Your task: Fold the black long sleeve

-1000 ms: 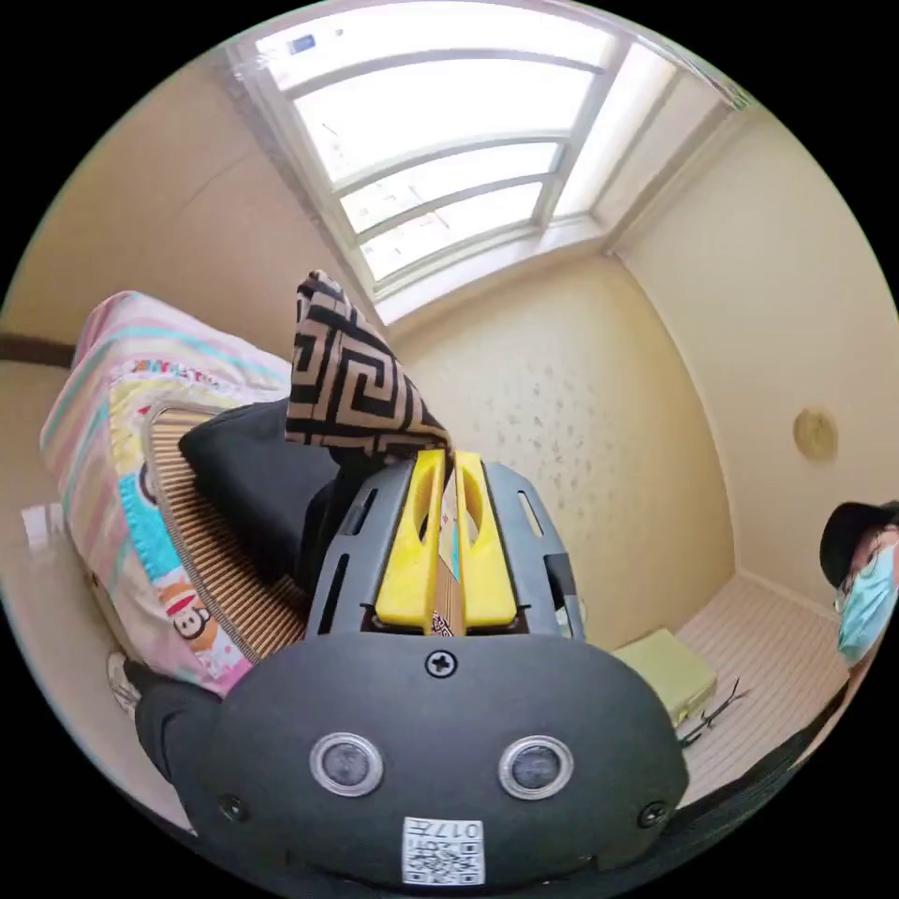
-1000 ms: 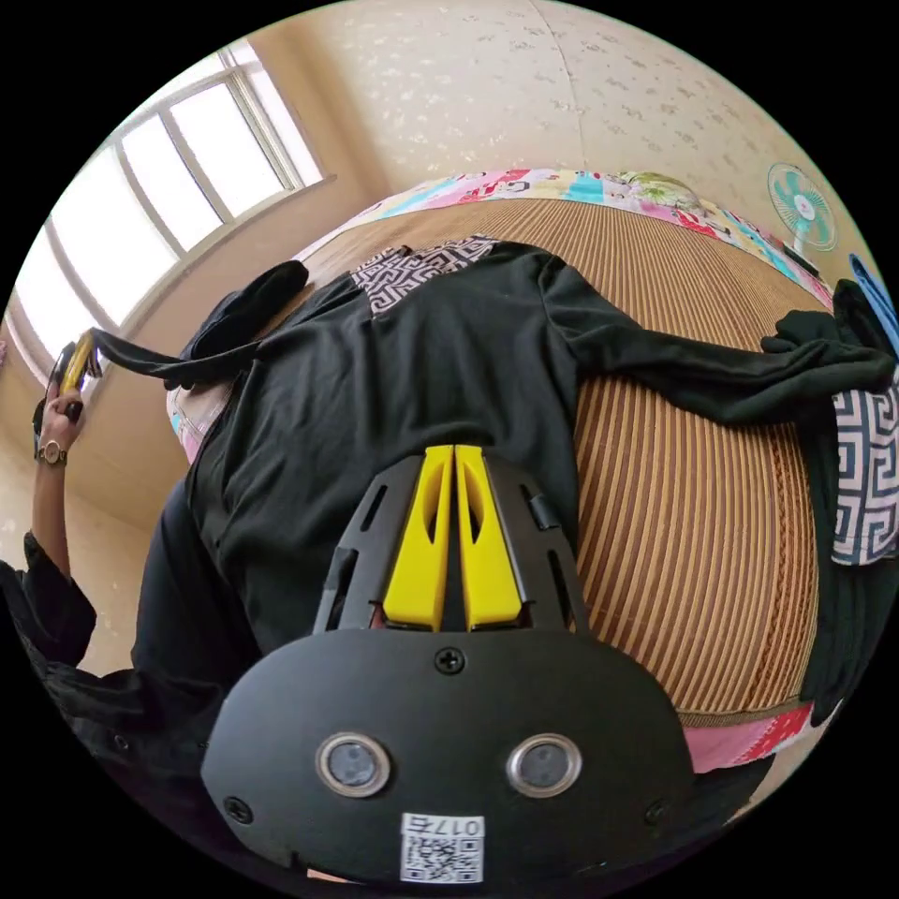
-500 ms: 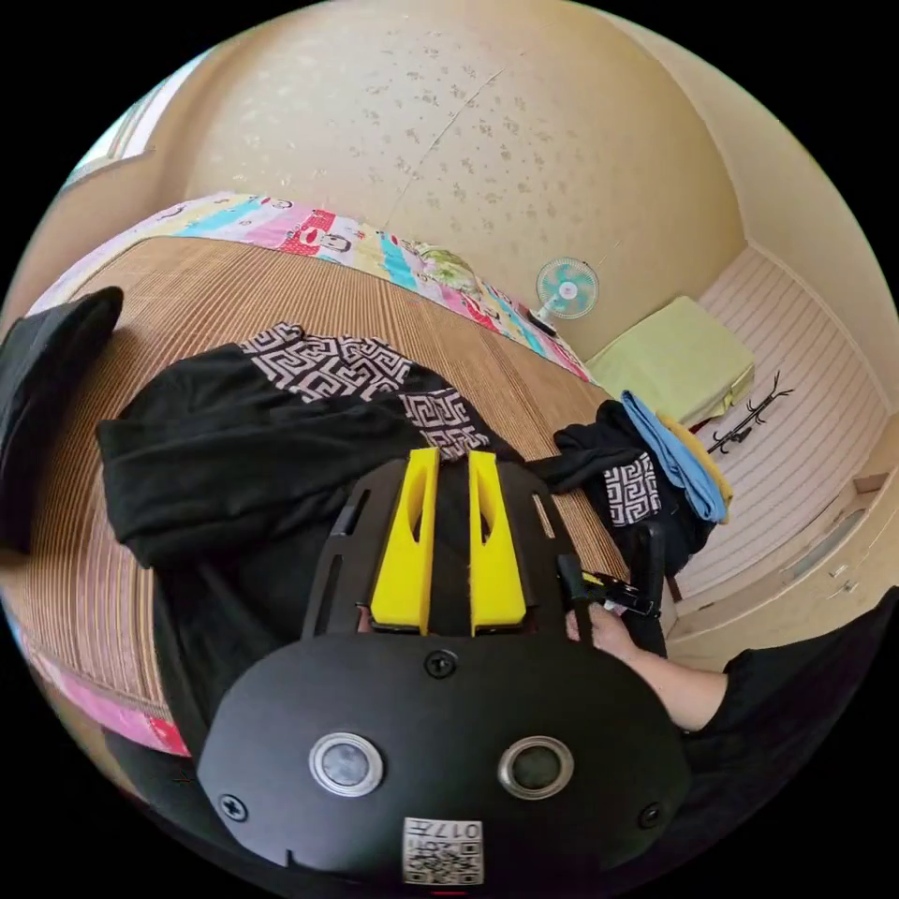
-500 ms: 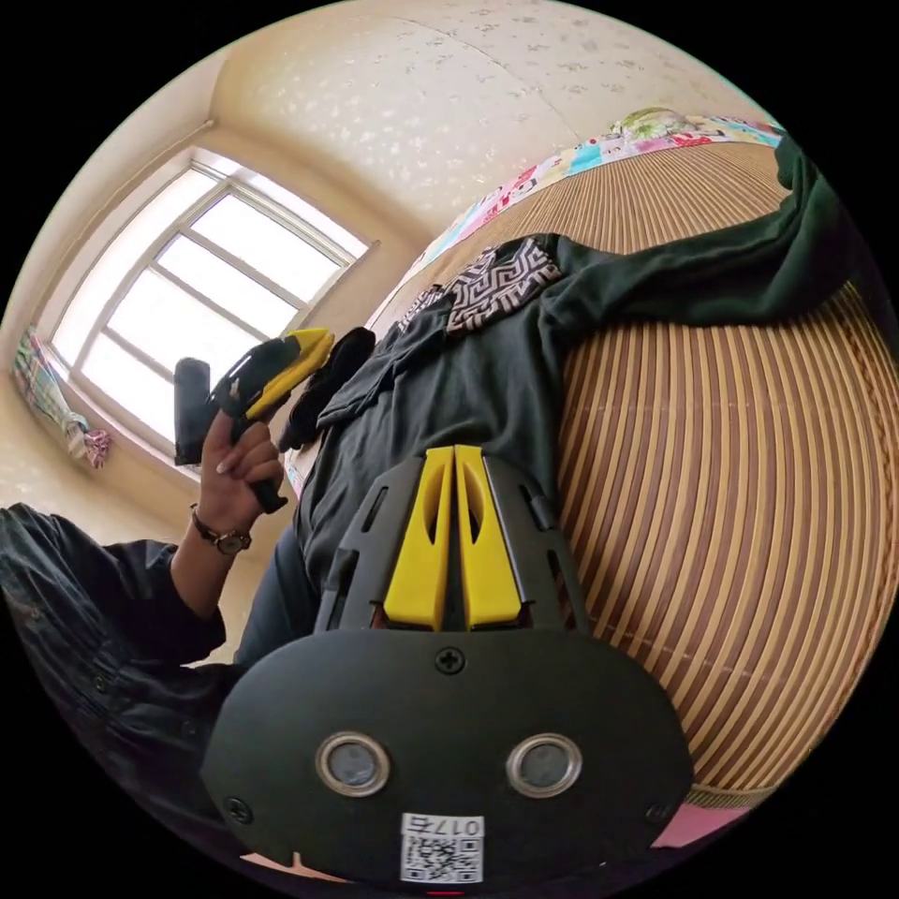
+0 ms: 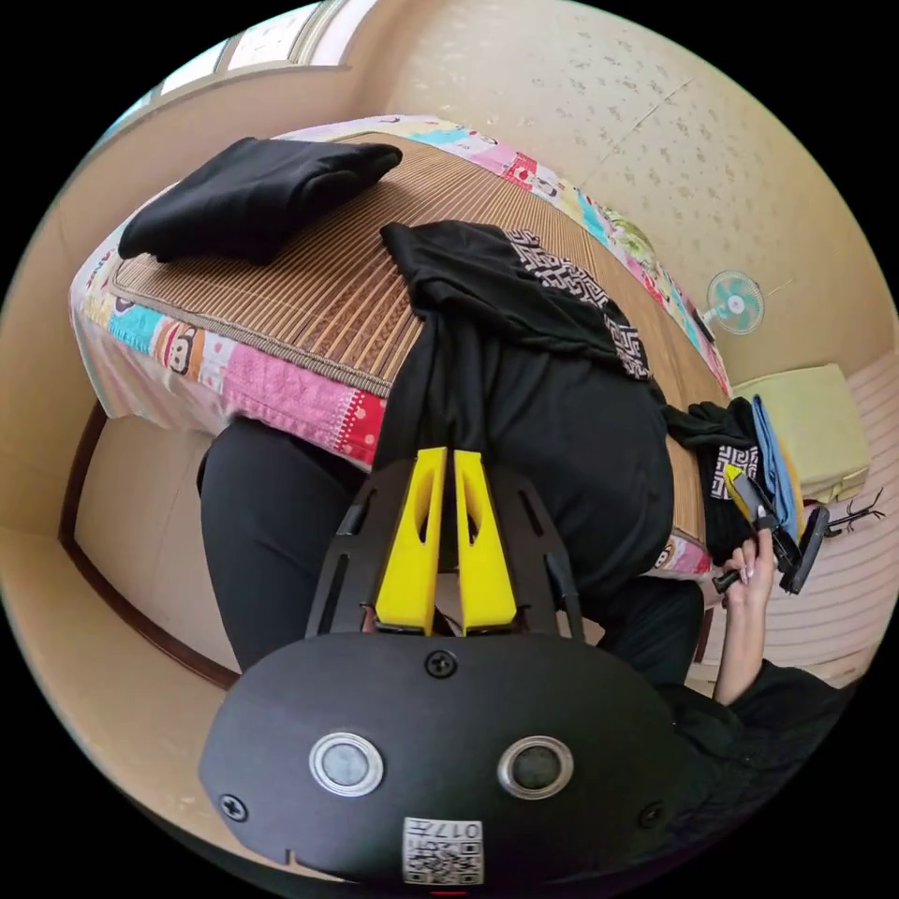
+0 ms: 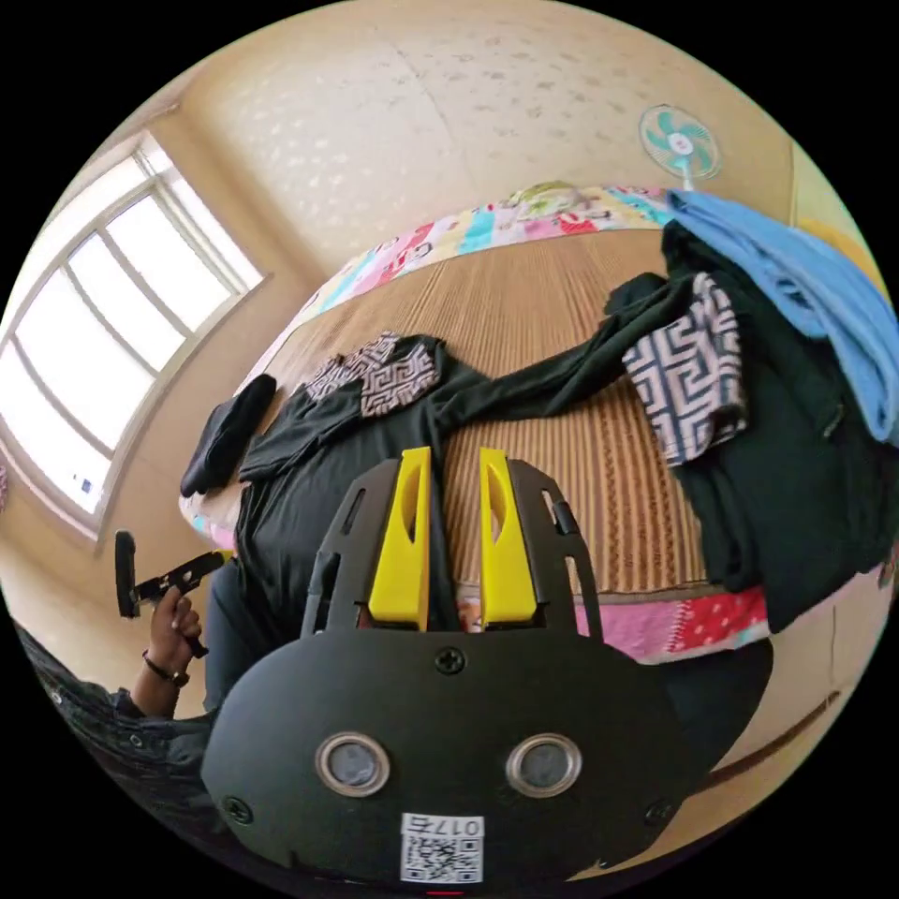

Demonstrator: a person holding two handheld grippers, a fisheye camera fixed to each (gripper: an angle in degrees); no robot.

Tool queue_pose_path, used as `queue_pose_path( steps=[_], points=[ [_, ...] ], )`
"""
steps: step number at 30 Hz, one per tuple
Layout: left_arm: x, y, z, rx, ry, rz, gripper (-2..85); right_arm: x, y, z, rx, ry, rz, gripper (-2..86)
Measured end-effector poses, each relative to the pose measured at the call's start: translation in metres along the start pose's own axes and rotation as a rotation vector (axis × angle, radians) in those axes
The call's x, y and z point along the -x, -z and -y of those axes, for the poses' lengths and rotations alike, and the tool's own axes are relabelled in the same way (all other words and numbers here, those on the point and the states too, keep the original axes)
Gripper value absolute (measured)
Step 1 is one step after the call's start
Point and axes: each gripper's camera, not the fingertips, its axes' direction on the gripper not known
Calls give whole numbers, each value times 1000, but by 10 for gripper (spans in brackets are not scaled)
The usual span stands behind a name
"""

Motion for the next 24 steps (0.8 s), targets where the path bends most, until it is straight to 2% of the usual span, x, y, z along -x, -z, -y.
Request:
queue_pose_path(
  steps=[2,3,4,7,8,9,12,14,15,16,18,20,22,24],
  points=[
    [-10,0,14,-19,-31,16,13,-19,37,23,-133,-89,-300,89],
    [-14,-1,18,-20,-44,21,14,-23,39,29,-142,-91,-351,87],
    [-22,-3,26,-32,-73,22,15,-31,32,43,-98,-89,-431,82],
    [-44,-11,45,-83,-168,3,15,-43,-26,83,288,-15,-523,55],
    [-52,-16,56,-79,-208,-15,15,-28,-20,95,276,41,-538,45],
    [-55,-20,61,-72,-227,-26,14,-17,-10,102,226,88,-550,40],
    [-62,-40,85,-10,-313,-81,10,41,51,144,-75,284,-806,22],
    [-57,-69,93,89,-366,-96,4,66,85,159,-330,473,-929,14],
    [-52,-76,94,101,-363,-110,2,66,90,159,-374,479,-952,14],
    [-37,-73,91,33,-353,-191,-1,59,94,156,-421,471,-973,14],
    [-6,-73,90,-3,-287,-315,-3,34,92,142,-411,418,-902,16],
    [40,-78,95,12,-159,-548,-5,6,87,124,-264,327,-697,24],
    [67,-85,100,36,-90,-691,-5,11,87,110,-222,368,-576,40],
    [75,-83,104,33,-124,-707,-5,27,84,107,-156,448,-471,63]
  ],
)
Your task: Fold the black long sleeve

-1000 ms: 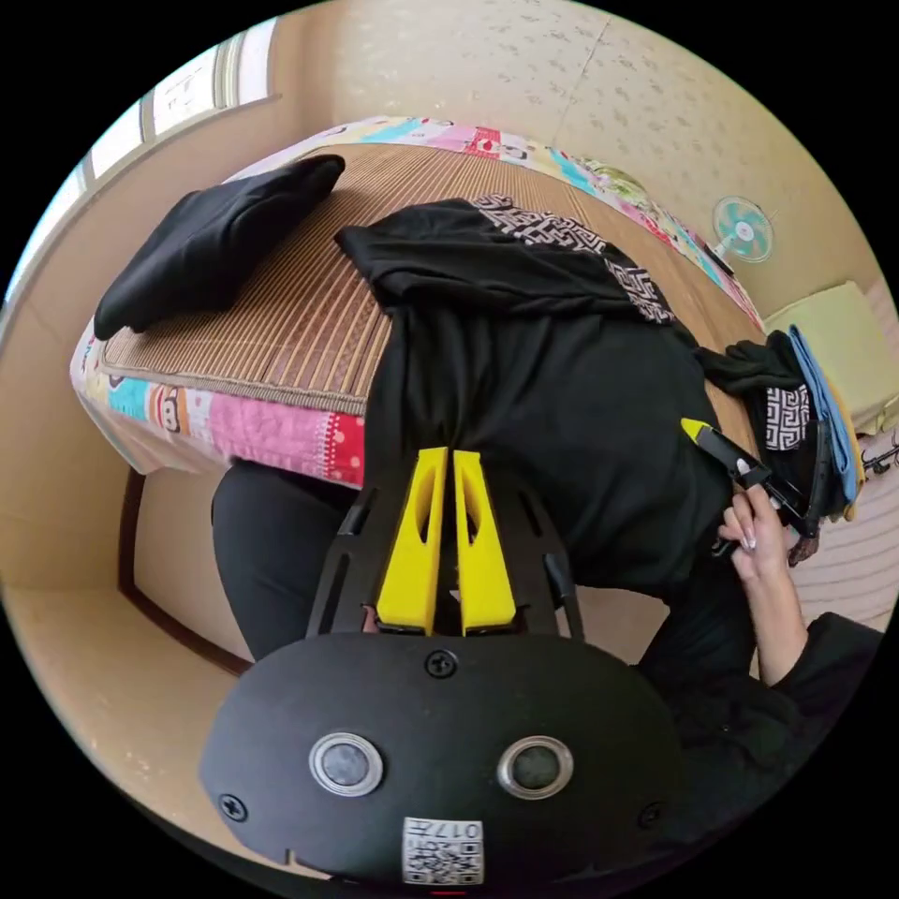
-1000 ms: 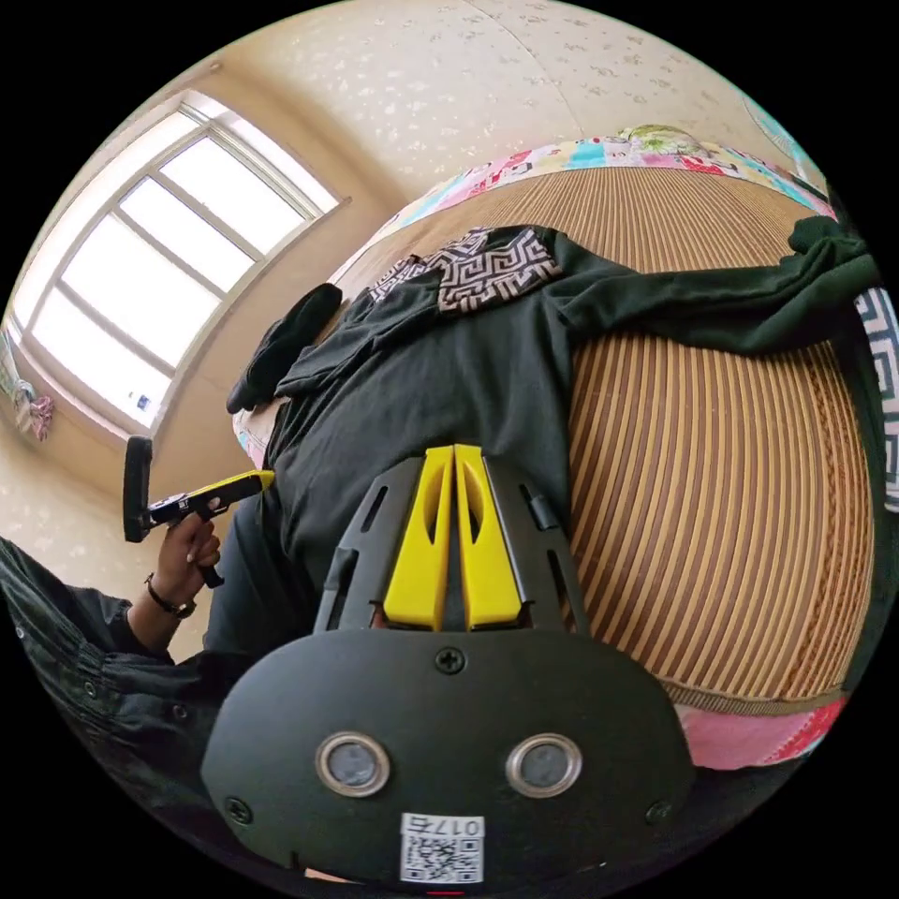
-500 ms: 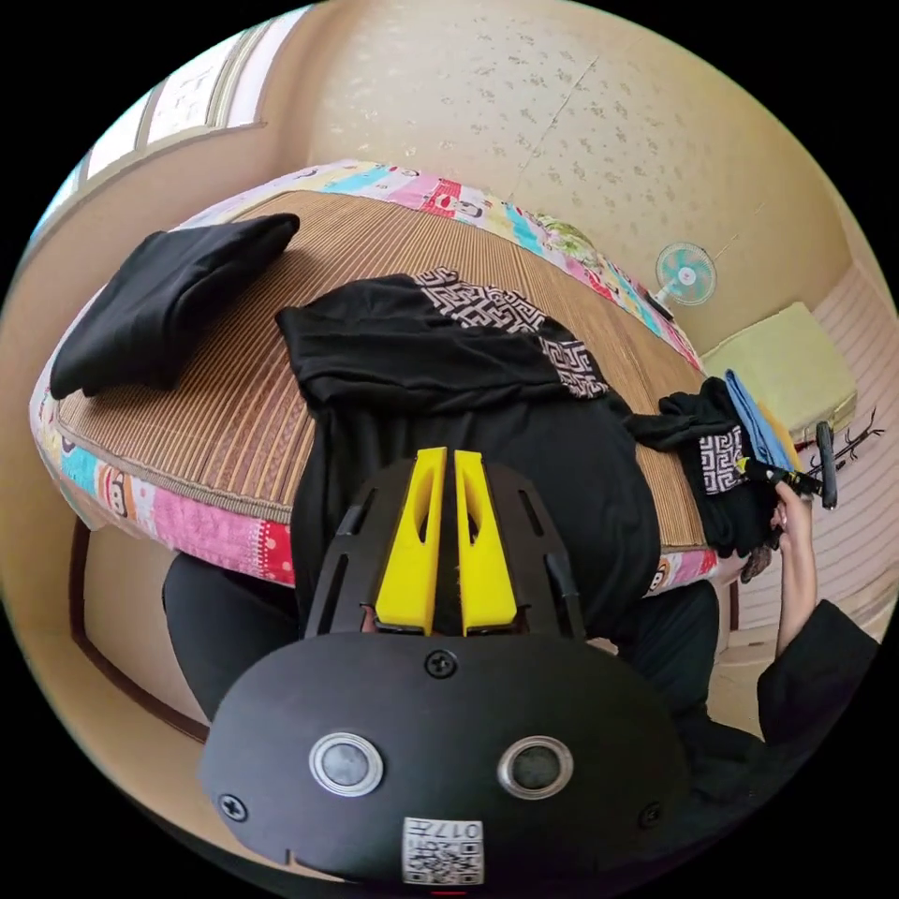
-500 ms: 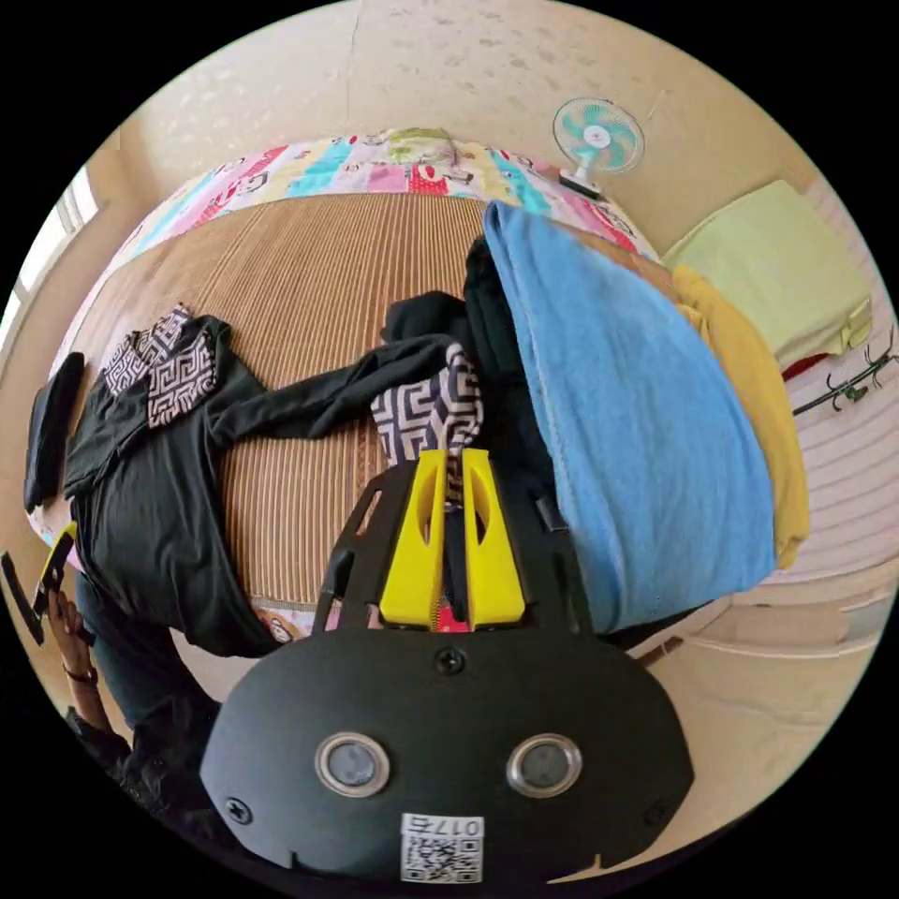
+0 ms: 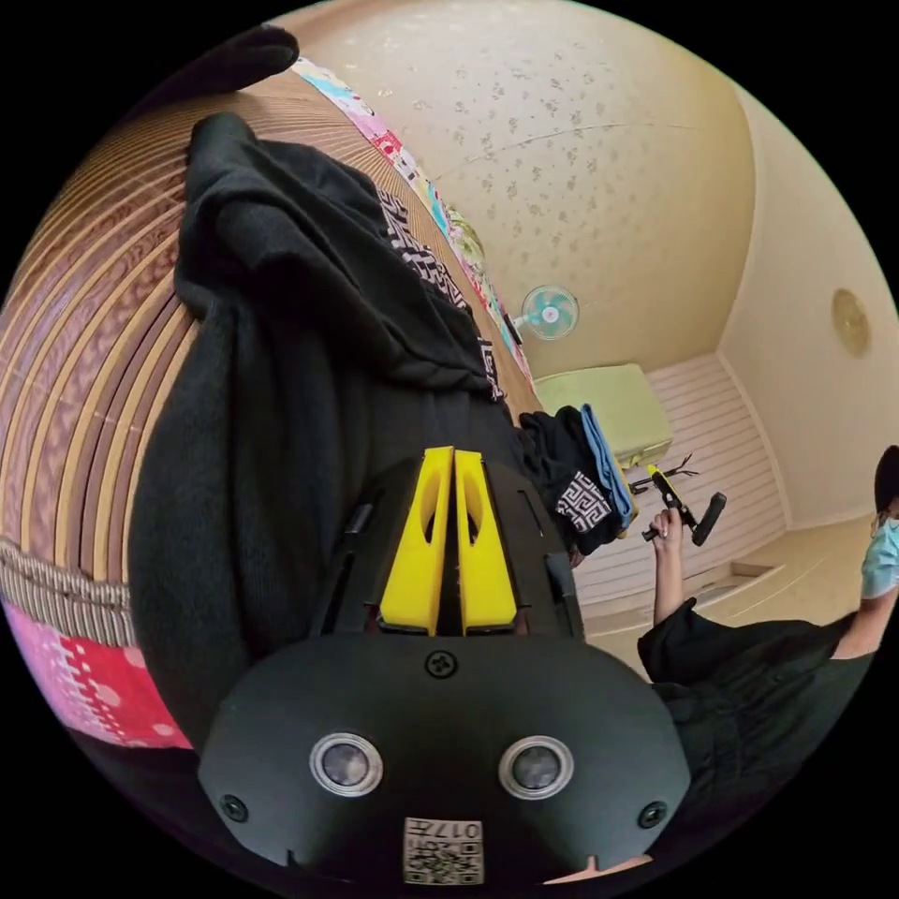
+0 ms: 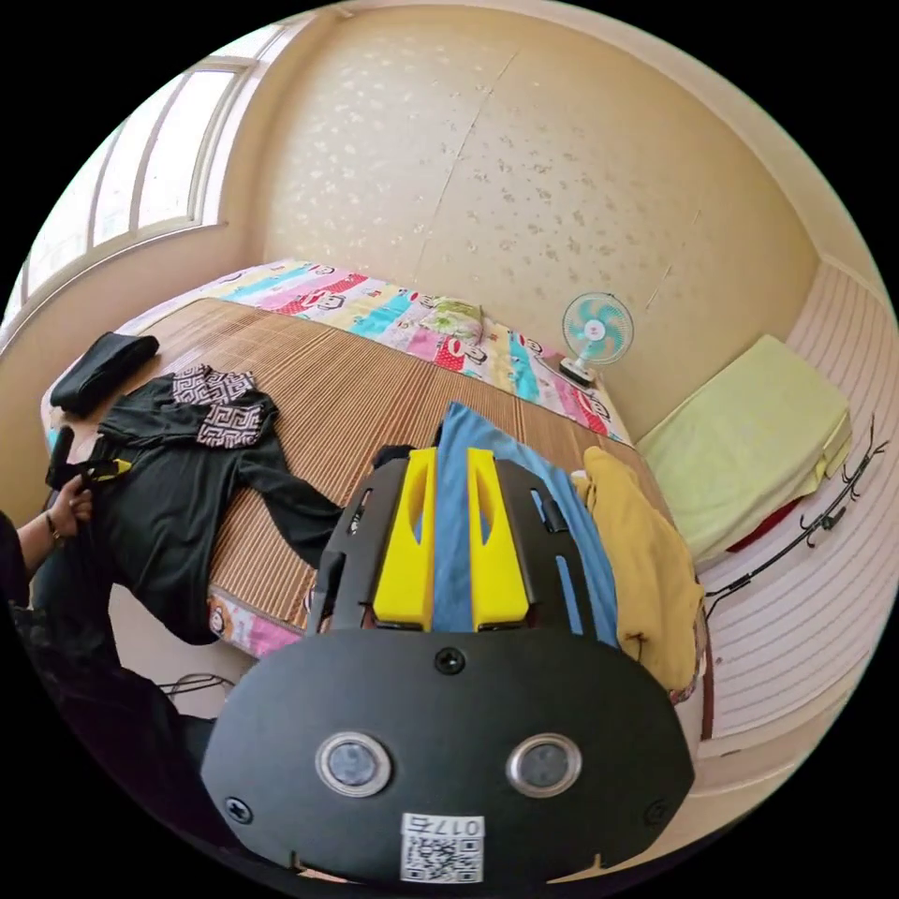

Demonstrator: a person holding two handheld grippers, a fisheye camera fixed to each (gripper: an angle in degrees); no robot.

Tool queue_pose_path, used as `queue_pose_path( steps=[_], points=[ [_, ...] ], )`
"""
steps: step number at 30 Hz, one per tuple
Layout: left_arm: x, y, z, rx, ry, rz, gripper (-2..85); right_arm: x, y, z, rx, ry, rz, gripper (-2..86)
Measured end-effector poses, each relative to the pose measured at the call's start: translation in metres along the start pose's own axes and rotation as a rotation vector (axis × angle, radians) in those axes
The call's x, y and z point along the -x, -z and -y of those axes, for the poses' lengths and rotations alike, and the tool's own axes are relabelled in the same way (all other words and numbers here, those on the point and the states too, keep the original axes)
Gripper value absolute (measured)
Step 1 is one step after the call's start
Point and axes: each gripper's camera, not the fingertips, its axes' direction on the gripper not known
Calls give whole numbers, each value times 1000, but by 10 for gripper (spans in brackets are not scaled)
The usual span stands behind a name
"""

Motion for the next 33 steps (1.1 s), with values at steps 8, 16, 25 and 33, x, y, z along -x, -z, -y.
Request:
queue_pose_path(
  steps=[8,16,25,33],
  points=[
    [1,30,0,-26,-98,77,-6,83,-139,31,720,75,393,121],
    [2,52,2,-35,-103,129,-6,126,-115,42,636,202,103,18],
    [9,73,0,-69,-114,122,-6,101,-16,-11,-208,627,-836,13],
    [11,84,3,-58,-119,116,-6,23,-26,-82,332,-50,-552,41]
  ],
)
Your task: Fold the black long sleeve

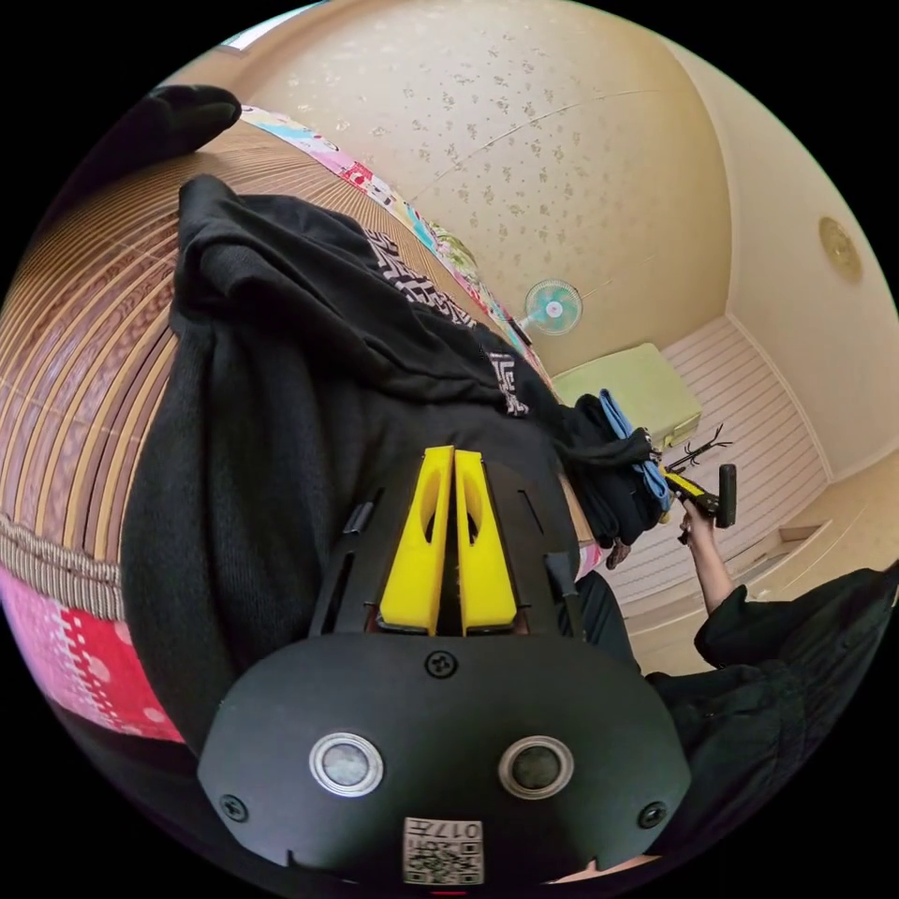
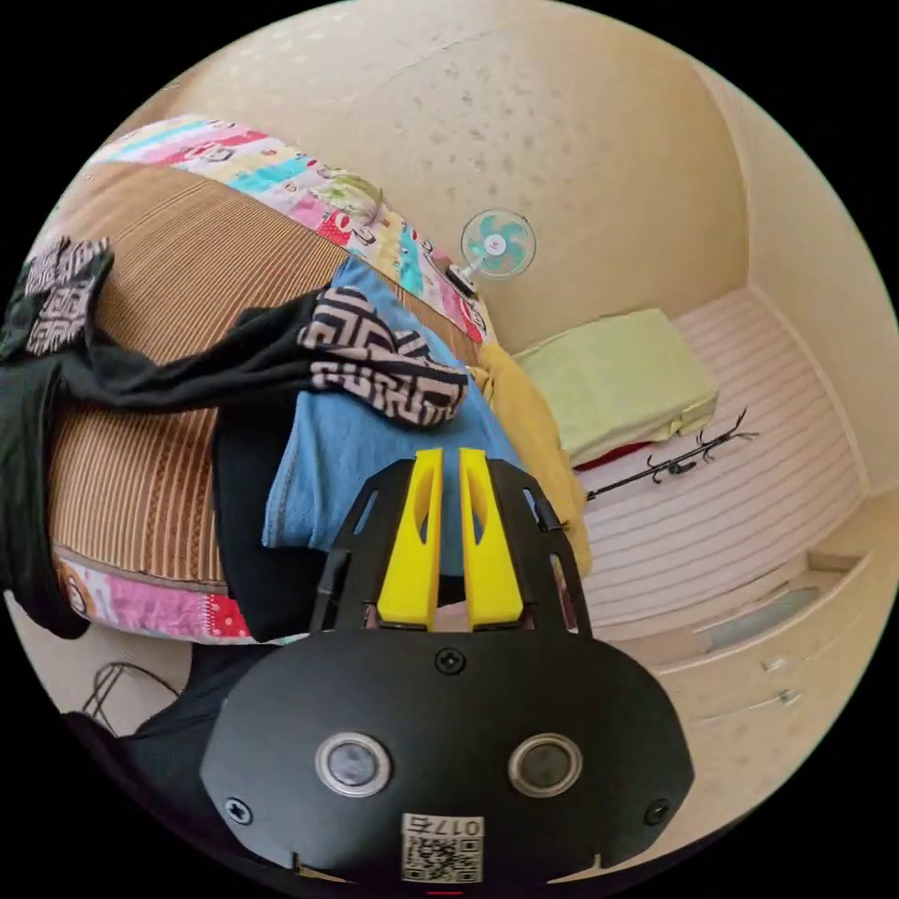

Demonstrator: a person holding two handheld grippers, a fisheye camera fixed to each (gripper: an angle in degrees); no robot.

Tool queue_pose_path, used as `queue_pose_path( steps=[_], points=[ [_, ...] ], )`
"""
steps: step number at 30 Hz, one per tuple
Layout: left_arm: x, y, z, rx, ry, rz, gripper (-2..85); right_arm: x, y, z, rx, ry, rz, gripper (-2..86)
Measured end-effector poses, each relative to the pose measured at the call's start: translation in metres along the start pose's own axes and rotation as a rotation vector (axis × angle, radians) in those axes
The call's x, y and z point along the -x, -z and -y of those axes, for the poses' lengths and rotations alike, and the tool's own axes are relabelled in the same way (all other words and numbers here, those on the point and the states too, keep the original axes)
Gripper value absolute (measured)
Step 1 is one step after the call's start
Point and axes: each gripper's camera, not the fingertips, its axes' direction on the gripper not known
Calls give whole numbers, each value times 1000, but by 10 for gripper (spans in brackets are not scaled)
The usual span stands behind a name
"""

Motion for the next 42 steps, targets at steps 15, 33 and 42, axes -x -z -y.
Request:
queue_pose_path(
  steps=[15,33,42],
  points=[
    [-6,-1,1,-21,5,-11,-6,-120,-32,-19,-162,-509,935,32],
    [-100,59,-6,-162,63,494,62,171,66,31,-111,58,1415,81],
    [-99,-74,113,205,-22,733,31,211,21,7,85,165,830,70]
  ],
)
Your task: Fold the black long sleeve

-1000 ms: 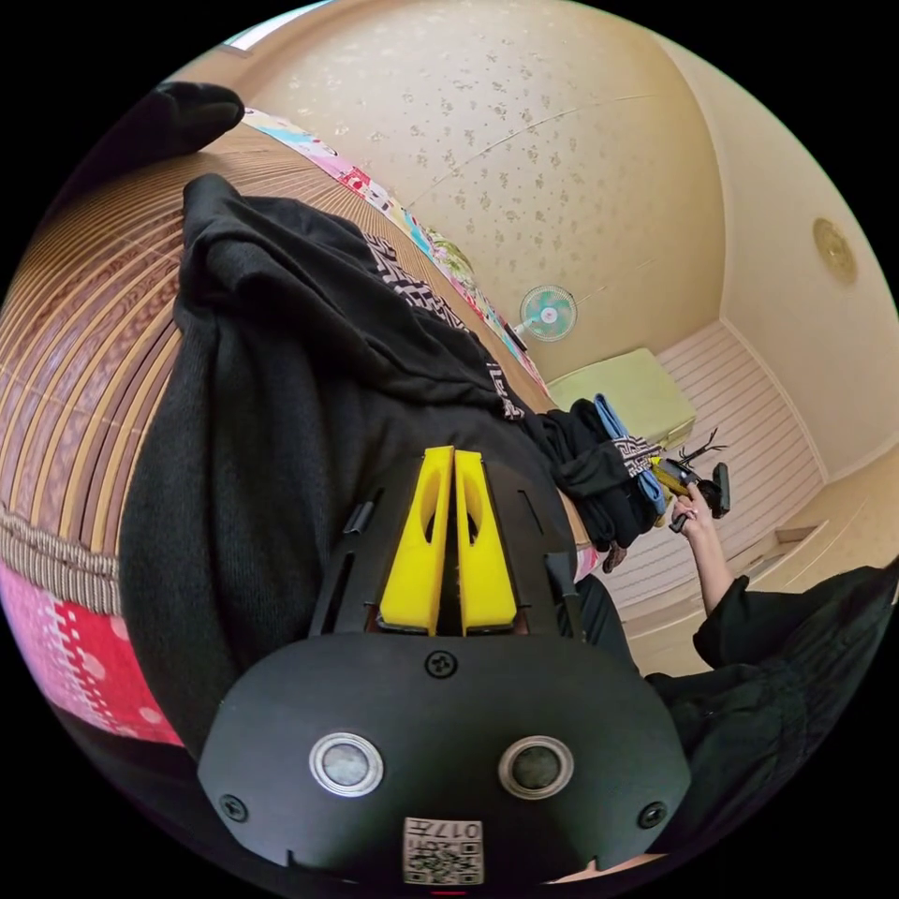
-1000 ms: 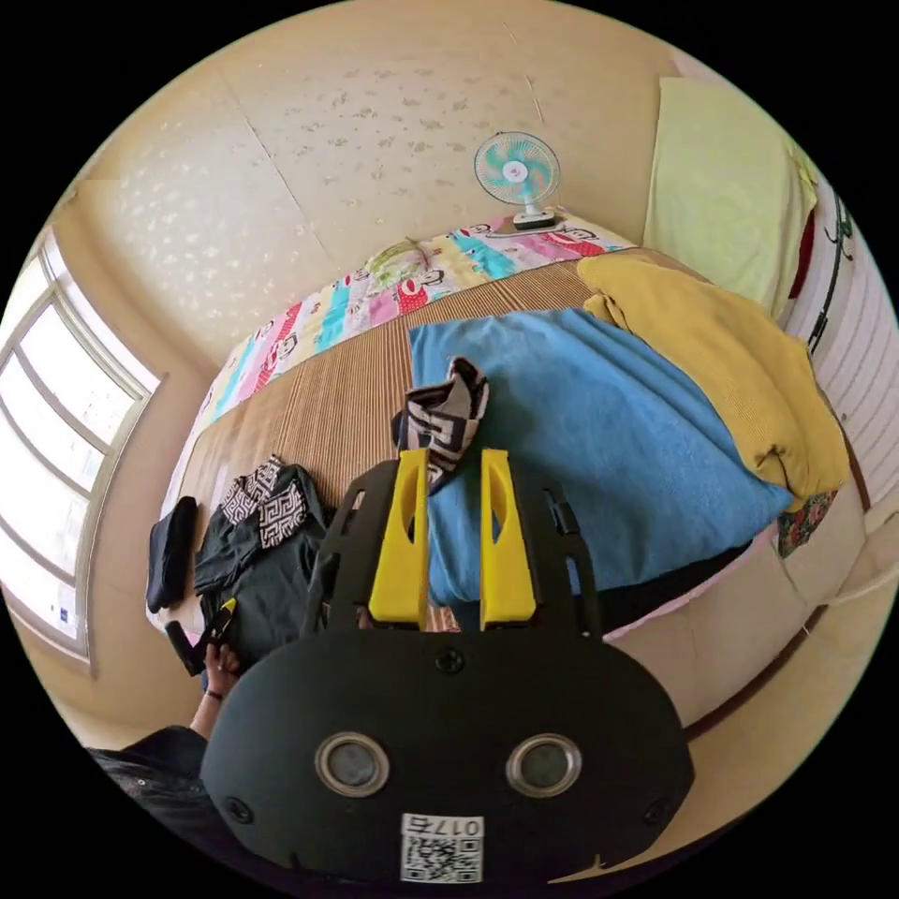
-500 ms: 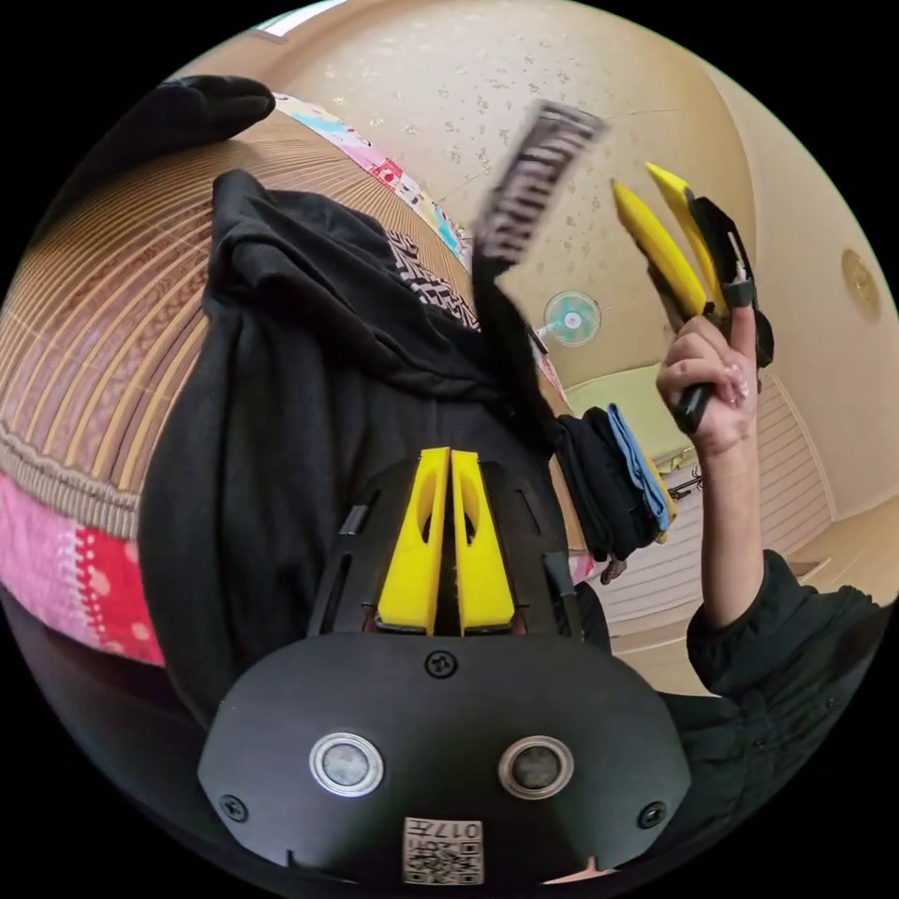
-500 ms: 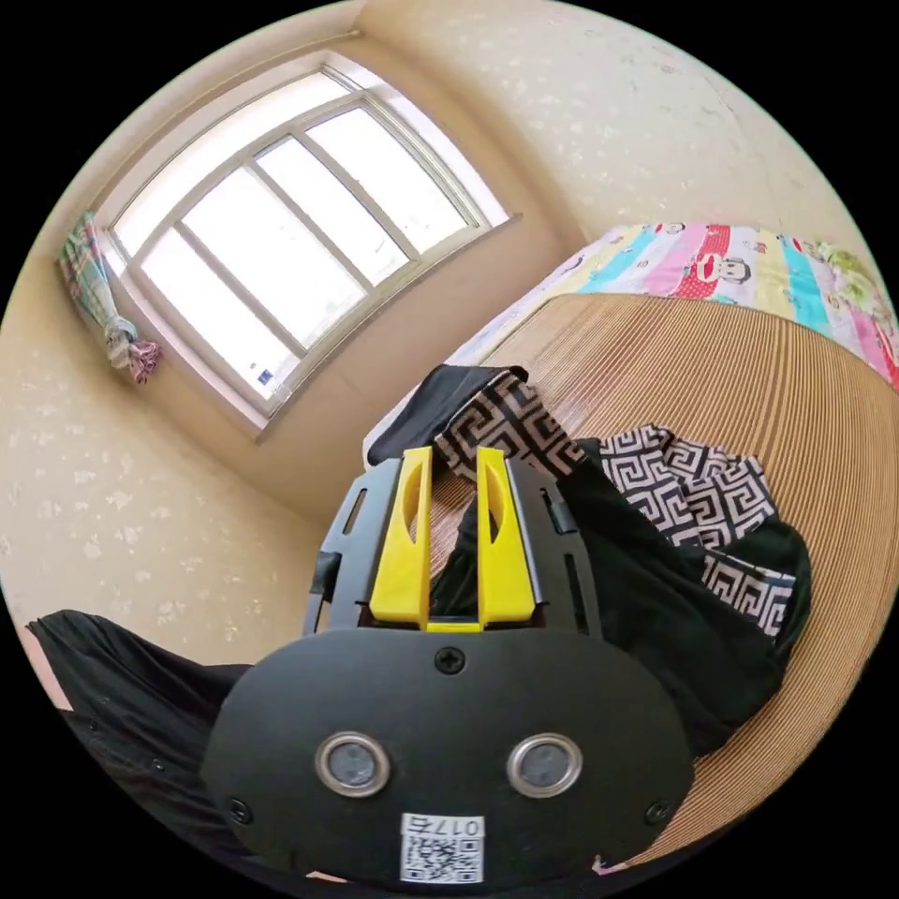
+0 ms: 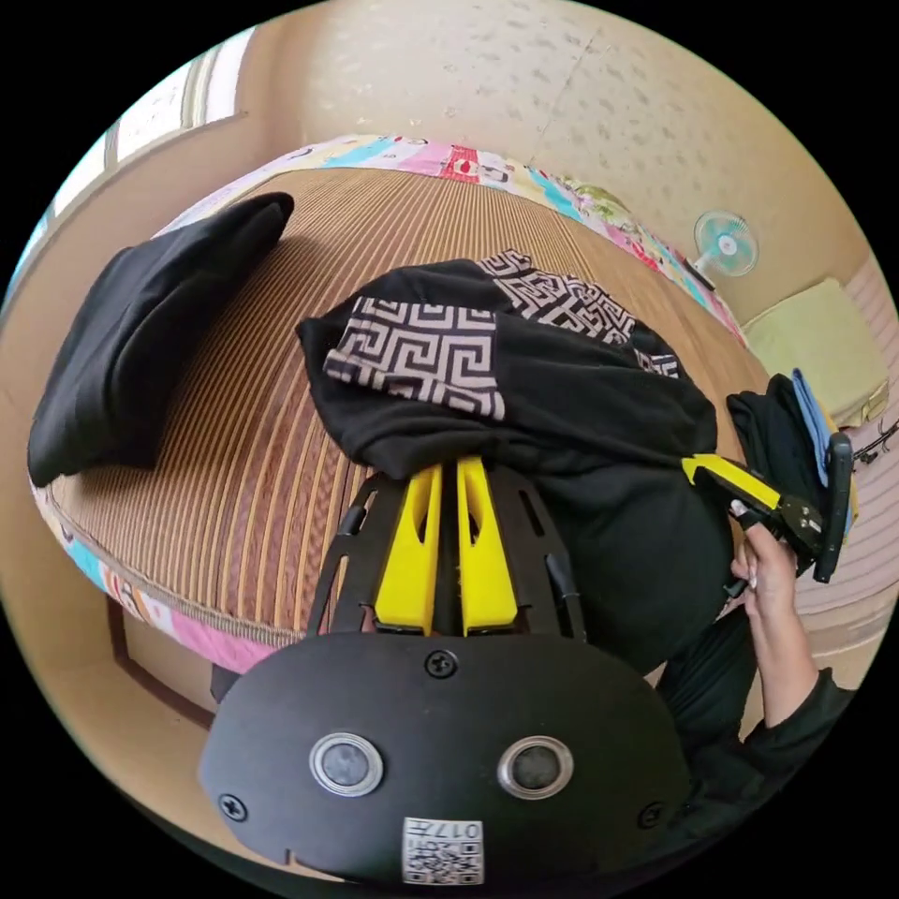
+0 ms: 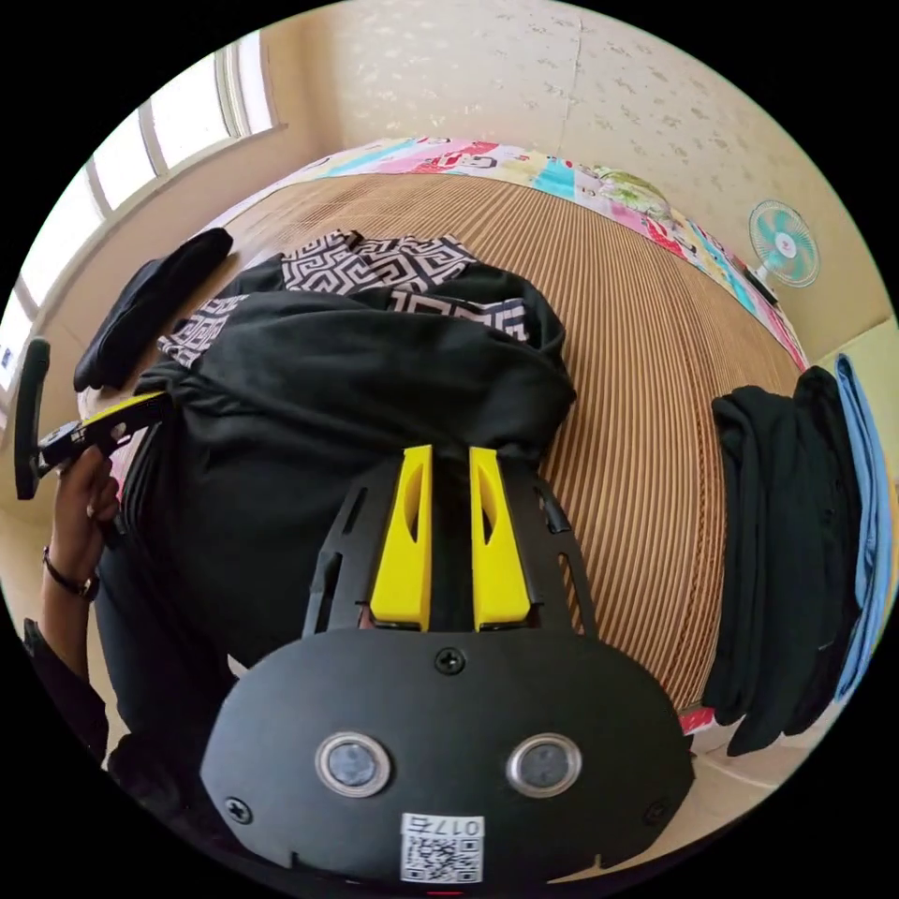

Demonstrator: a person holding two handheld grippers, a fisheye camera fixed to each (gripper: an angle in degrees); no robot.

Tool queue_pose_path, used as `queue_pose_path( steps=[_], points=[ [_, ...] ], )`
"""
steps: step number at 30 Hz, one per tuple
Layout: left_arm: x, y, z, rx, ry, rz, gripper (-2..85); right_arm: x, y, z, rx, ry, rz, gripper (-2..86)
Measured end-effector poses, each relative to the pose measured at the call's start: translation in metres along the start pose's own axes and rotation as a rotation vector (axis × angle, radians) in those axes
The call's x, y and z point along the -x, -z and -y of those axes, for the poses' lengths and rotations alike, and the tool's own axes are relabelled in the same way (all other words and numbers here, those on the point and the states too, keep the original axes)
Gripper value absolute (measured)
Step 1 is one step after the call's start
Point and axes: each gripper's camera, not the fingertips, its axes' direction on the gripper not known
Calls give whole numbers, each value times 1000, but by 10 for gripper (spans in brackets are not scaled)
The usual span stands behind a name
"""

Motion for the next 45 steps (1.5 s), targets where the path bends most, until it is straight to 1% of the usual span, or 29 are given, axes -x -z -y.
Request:
queue_pose_path(
  steps=[2,6,8,9,11,12,14,15,17,19,21,23,26,27,29,30,31,32,33,34,37,38,40,43,45],
  points=[
    [-17,-16,56,74,-2,44,27,-12,-11,45,45,-62,8,57],
    [-35,-43,133,56,-29,59,27,-45,-38,127,57,-128,-18,45],
    [-45,-54,181,58,-69,71,39,-63,-54,181,69,-120,-71,44],
    [-45,-55,189,63,-64,66,43,-67,-56,192,72,-110,-74,44],
    [-31,-43,206,73,5,8,66,-90,-50,220,125,-124,7,48],
    [-26,-36,204,53,19,-7,67,-96,-43,221,118,-135,38,49],
    [-6,-2,170,-51,32,-44,74,-105,-1,195,-31,-130,115,58],
    [-1,5,158,-66,29,-50,76,-105,9,182,-57,-116,132,62],
    [21,27,102,-89,37,-92,87,-97,31,117,-92,-75,164,76],
    [37,31,63,-57,71,-136,94,-91,34,63,-78,-96,187,82],
    [48,23,29,48,109,-158,91,-83,32,15,-39,-121,263,85],
    [52,36,-13,14,119,-167,76,-69,32,-35,-3,-114,326,81],
    [55,53,-47,40,166,-174,86,-53,62,-73,-82,-58,278,55],
    [56,57,-52,42,179,-174,91,-51,69,-78,-109,-38,276,50],
    [54,65,-70,52,192,-166,96,-43,90,-99,-236,34,236,39],
    [53,65,-74,51,187,-164,95,-42,91,-102,-249,46,223,38],
    [50,66,-80,42,176,-162,94,-40,85,-106,-222,87,205,35],
    [47,67,-85,38,167,-159,89,-38,70,-103,-98,117,184,34],
    [46,67,-86,38,162,-156,87,-39,63,-101,-31,104,164,34],
    [44,70,-88,46,149,-146,84,-42,64,-100,-14,90,187,33],
    [38,77,-91,77,128,-86,81,-44,96,-99,-189,72,219,34],
    [38,82,-93,58,145,-72,83,-43,104,-97,-239,66,211,35],
    [42,92,-97,-13,177,-94,84,-44,106,-91,-271,43,234,39],
    [54,105,-97,-92,239,-175,97,-51,88,-80,-159,-14,341,49],
    [59,109,-96,-127,242,-220,100,-57,74,-80,-86,-80,345,46]
  ],
)
